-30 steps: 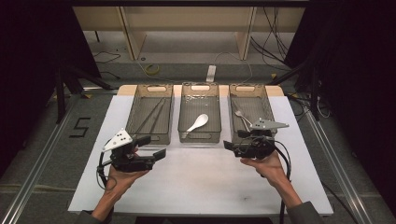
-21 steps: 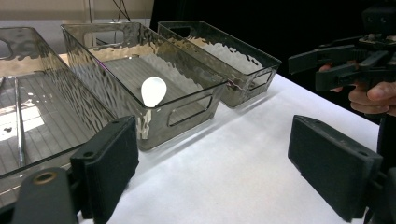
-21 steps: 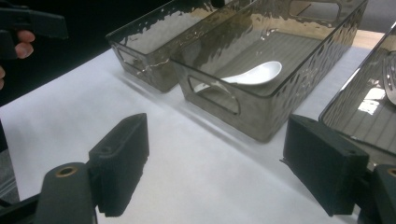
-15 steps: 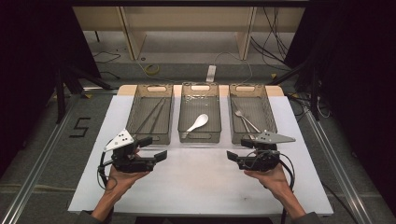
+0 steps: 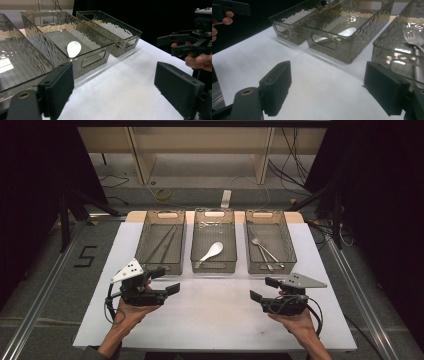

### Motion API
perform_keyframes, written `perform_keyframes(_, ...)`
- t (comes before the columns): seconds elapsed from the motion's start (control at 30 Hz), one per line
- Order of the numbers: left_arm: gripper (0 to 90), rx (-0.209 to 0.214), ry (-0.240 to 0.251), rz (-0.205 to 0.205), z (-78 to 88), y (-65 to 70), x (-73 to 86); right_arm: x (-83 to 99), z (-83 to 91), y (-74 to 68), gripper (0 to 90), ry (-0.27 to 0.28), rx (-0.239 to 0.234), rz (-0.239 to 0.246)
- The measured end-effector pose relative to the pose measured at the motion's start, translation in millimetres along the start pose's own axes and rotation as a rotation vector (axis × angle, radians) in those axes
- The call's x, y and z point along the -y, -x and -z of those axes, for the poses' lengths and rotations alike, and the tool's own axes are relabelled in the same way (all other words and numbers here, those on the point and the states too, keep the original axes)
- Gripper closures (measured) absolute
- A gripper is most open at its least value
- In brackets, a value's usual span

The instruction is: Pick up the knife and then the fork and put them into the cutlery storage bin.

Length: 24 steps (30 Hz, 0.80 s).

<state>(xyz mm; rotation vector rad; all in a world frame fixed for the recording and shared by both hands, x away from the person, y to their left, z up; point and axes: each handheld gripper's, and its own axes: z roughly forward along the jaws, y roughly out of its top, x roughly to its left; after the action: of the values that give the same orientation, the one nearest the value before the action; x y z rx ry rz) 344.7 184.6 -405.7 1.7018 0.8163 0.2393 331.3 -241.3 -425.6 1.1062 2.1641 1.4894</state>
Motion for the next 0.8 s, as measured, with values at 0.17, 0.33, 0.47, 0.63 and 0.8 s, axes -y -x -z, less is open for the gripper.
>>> perform_keyframes(0.17,15.5,0.016,-0.016,-0.010,-0.9,1.6,1.0,4.9,7.2,-2.2,22.4,0.014,0.012,-0.017)
perform_keyframes(0.33,15.5,0.038,-0.052,-0.017,-4.8,3.9,2.2,7.7,9.8,-2.9,21.9,0.018,0.022,-0.010)
perform_keyframes(0.47,15.5,0.040,-0.055,-0.025,-5.7,5.1,2.2,7.9,9.9,-2.1,21.9,0.017,0.032,-0.019)
perform_keyframes(0.63,15.5,0.035,-0.050,-0.020,-5.4,4.6,2.1,7.1,10.6,-2.2,21.9,0.018,0.037,-0.011)
perform_keyframes(0.8,15.5,0.032,-0.048,-0.023,-5.4,4.7,2.0,6.8,9.6,-3.4,21.9,0.015,0.039,-0.005)
